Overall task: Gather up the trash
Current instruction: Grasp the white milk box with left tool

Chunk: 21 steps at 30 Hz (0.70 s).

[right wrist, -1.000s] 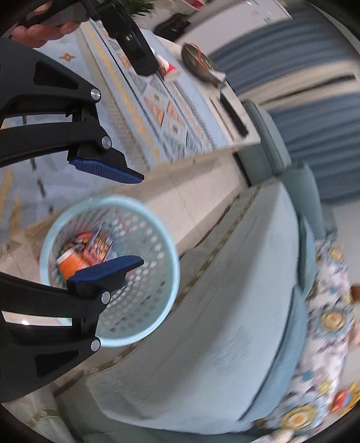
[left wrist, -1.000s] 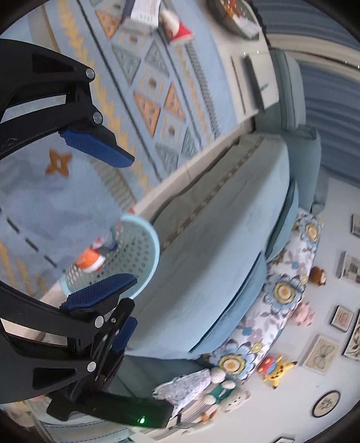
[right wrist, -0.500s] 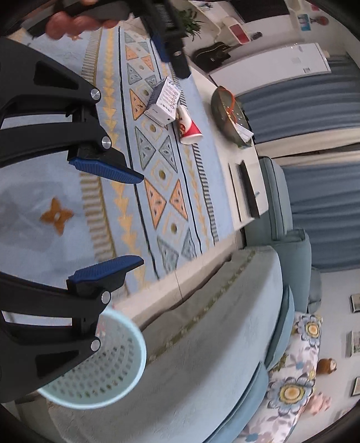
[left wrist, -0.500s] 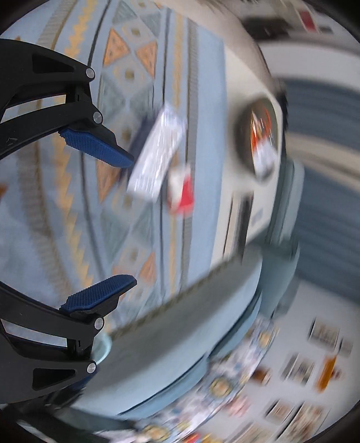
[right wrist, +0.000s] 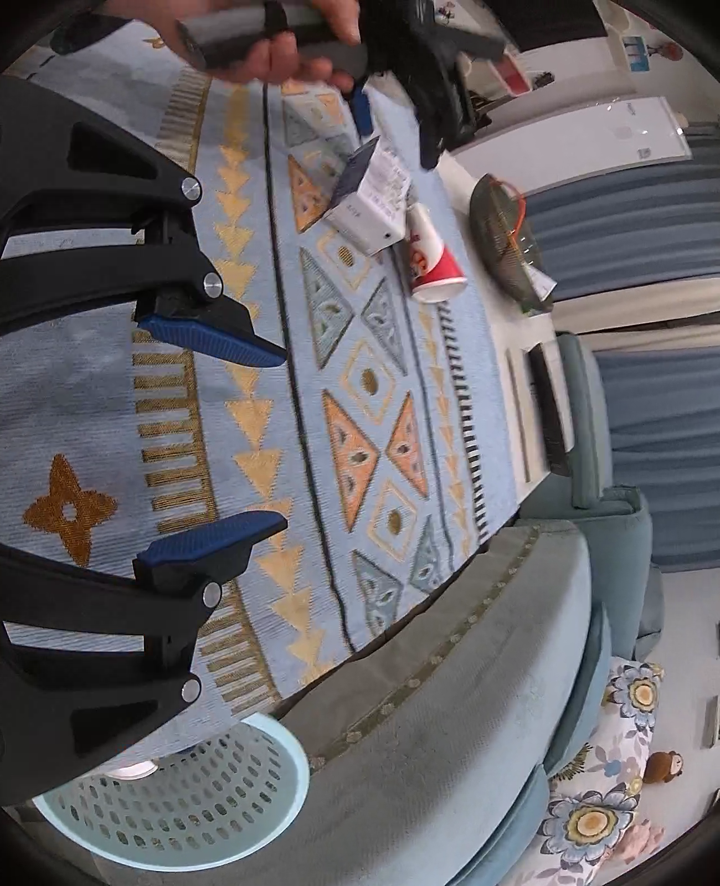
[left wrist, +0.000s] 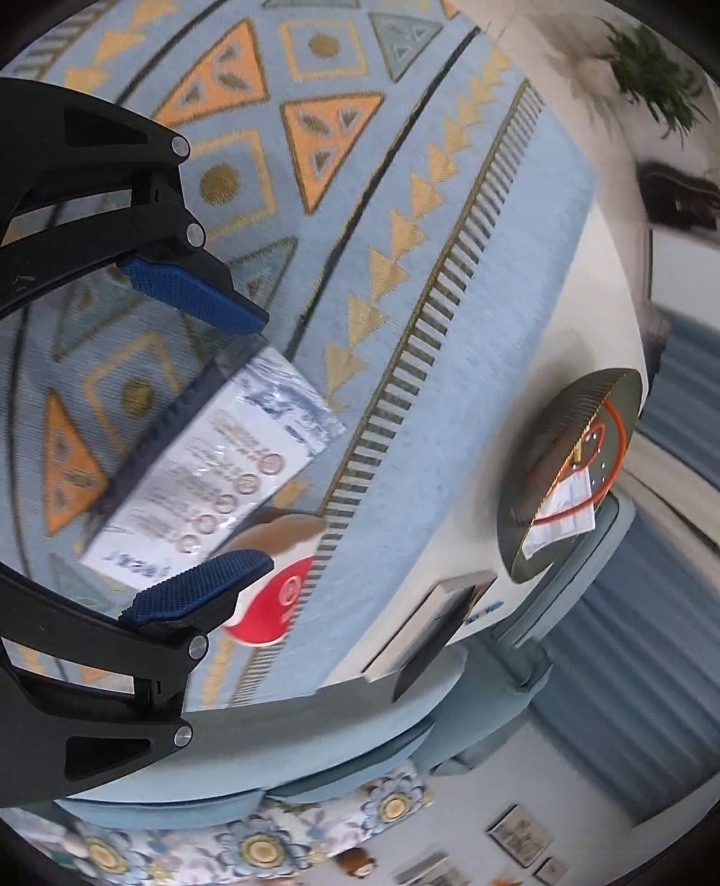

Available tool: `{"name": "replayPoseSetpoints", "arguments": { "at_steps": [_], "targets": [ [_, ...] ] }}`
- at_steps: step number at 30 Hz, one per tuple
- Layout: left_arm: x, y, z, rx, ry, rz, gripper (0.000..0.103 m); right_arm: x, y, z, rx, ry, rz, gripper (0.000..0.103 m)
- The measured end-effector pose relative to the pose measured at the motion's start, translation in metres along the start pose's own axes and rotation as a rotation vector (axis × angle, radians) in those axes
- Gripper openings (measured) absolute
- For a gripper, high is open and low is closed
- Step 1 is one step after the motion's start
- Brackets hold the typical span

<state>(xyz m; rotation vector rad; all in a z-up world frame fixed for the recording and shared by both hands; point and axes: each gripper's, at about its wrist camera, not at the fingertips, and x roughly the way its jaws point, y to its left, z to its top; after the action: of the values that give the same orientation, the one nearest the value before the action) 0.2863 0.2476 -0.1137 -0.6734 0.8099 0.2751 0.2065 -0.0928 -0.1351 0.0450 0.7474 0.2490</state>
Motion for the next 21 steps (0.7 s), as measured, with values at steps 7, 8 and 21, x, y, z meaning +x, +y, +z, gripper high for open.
{"name": "replayPoseSetpoints", "arguments": {
  "at_steps": [7,8,21],
  "targets": [
    [0.027,-0.017,0.002,0.061,0.001,0.133,0.077,-0.006,0.01,-0.003,-0.046,-0.025,0.003,0.051],
    [0.032,-0.02,0.0,0.079,0.011,0.157,0.077,-0.006,0.012,-0.003,-0.055,-0.027,0.0,0.051],
    [0.009,-0.03,-0.016,0.481,0.123,0.021,0.04,0.026,0.06,0.039,-0.148,0.064,0.114,0.051]
  ]
}}
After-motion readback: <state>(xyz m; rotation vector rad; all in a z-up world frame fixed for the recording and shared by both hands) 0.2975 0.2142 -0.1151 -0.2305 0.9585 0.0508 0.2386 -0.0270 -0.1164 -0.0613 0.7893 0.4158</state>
